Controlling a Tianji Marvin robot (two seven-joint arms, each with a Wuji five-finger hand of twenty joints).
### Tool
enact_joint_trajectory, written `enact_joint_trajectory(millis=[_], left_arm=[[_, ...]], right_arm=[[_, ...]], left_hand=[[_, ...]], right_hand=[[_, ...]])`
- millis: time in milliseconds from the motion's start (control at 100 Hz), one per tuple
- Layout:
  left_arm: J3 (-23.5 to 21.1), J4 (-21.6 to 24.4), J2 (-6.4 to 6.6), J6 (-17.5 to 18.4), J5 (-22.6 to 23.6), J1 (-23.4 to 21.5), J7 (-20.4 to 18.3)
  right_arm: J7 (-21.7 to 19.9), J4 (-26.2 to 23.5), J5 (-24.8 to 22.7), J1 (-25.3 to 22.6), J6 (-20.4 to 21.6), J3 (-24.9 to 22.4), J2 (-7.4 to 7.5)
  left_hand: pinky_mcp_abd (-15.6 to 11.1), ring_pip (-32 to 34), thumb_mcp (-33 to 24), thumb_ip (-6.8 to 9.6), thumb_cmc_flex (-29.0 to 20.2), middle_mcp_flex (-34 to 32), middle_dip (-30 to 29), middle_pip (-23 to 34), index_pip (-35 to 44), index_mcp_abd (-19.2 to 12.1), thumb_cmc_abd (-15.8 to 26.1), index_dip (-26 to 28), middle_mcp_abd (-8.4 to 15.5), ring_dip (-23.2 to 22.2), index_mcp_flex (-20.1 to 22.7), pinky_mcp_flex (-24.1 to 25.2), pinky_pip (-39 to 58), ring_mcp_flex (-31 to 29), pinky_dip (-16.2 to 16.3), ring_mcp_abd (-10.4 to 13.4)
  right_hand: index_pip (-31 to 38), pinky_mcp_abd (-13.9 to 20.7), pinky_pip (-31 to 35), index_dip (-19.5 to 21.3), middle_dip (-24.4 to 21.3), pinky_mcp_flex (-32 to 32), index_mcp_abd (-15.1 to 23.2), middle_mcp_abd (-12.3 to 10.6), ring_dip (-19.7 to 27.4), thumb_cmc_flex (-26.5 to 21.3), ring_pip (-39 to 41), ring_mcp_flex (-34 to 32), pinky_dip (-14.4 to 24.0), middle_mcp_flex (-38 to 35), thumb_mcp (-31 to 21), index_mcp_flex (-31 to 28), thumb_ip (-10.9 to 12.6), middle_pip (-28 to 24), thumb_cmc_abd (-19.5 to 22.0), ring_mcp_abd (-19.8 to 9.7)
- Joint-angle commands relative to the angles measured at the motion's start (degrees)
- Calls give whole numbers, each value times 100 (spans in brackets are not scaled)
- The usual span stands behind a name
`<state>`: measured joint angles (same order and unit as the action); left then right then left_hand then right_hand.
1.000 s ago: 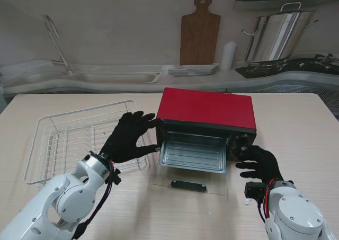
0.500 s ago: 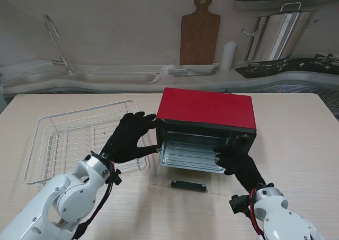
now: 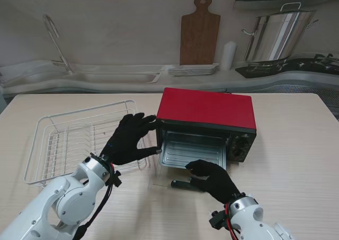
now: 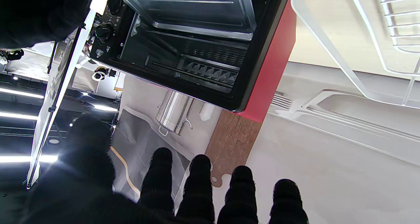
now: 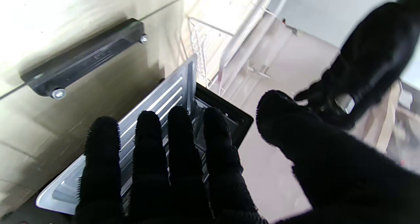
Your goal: Slide the trays into the oven
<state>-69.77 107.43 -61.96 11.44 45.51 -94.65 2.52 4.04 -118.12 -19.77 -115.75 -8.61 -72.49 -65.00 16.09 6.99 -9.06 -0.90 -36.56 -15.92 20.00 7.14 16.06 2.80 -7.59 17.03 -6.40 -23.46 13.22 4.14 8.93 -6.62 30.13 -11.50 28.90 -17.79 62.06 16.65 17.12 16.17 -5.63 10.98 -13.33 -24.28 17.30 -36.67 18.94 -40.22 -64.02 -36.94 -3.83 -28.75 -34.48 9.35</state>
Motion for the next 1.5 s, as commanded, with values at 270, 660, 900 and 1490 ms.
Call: enact_joint_trajectory(millis=[270,660,900,1490], left_arm=[[-50,98,-34,10,7,-94,-72],[-95,133,-37,-18,4,-149,-66],[-121,165,-37,-52,16,-193,-63],[-177,225,-41,-102,26,-288,-46]], right_arm=[[-141,479,-331,322,32,490,46],[-323,881,-829,710,-205,862,124],[-244,990,-751,905,-458,1004,81],[176,944,-723,1002,-599,1101,-32]], left_hand=[[-121,-156,41,105,29,146,-121,-64,-18,1,188,26,47,90,-88,124,-282,168,-39,194],[-121,-153,38,106,25,144,-114,-55,-11,-4,183,28,51,90,-85,125,-280,164,-34,193],[-122,-150,38,105,24,139,-112,-53,-10,2,183,28,48,89,-86,124,-279,161,-32,199],[-125,-153,36,104,22,137,-112,-56,-12,14,178,26,31,92,-71,122,-281,163,-32,206]], right_hand=[[117,776,-487,-121,-98,-381,147,-319,215,214,-398,334,-269,231,-129,194,258,99,86,-479],[-28,1585,-1206,-305,-272,-1031,135,-433,610,377,-1127,796,-612,582,82,444,305,507,335,-852],[18,1677,-1261,-357,-317,-1083,145,-465,843,409,-1508,756,-660,735,130,526,323,631,389,-906],[74,1793,-1253,-412,-296,-1192,120,-489,949,436,-1693,864,-661,981,68,596,316,602,368,-964]])
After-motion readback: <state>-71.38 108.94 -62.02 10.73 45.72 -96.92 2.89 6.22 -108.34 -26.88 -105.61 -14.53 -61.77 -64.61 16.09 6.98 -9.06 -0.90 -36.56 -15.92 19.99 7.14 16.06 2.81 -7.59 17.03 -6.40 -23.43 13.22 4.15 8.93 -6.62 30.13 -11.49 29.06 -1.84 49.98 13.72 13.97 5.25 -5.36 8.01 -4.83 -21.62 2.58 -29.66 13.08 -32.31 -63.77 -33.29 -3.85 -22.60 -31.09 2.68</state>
